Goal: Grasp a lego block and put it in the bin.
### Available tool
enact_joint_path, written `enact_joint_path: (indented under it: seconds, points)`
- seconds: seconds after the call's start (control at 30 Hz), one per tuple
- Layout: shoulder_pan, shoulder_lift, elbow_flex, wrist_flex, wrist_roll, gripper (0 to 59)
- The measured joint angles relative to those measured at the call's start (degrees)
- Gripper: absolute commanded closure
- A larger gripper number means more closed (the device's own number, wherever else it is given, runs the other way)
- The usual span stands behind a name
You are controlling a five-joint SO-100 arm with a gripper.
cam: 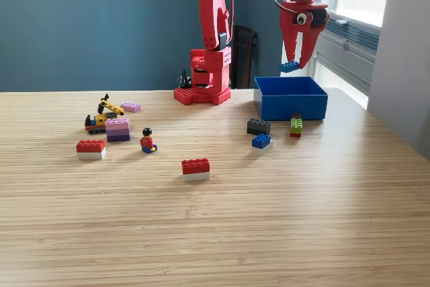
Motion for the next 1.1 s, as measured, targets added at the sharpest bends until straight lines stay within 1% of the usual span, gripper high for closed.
enact_joint_path:
  seconds: [0.03, 0.07, 0.2, 0.27, 0.33, 0.37, 0.47, 0.53, 0.57, 0.6, 0.67, 0.73, 0.9, 1.1]
  points:
    - [-0.35, 0.0, 0.0, 0.0, -0.09, 58.3]
    - [-0.44, 0.0, 0.0, 0.0, -0.18, 55.8]
    - [-0.35, 0.0, 0.0, 0.0, -0.44, 40.0]
    - [-0.44, 0.0, 0.0, 0.0, -0.44, 34.2]
    - [-0.44, 0.0, 0.0, 0.0, -0.44, 31.3]
    - [-0.44, 0.0, 0.0, 0.0, -0.44, 30.8]
    - [-0.44, 0.0, 0.0, 0.0, -0.44, 32.4]
    - [-0.44, 0.0, 0.0, 0.0, -0.44, 35.4]
    - [-0.44, 0.0, 0.0, 0.0, -0.44, 38.5]
    - [-0.35, 0.0, 0.0, 0.0, -0.44, 42.8]
    - [0.18, 0.0, 0.0, 0.0, -0.44, 53.0]
    - [1.85, 0.0, 0.0, 0.0, -0.44, 58.3]
    - [9.58, 0.0, 0.0, 0.0, -3.52, 58.5]
    - [26.72, 0.0, -0.97, 0.0, -10.28, 58.5]
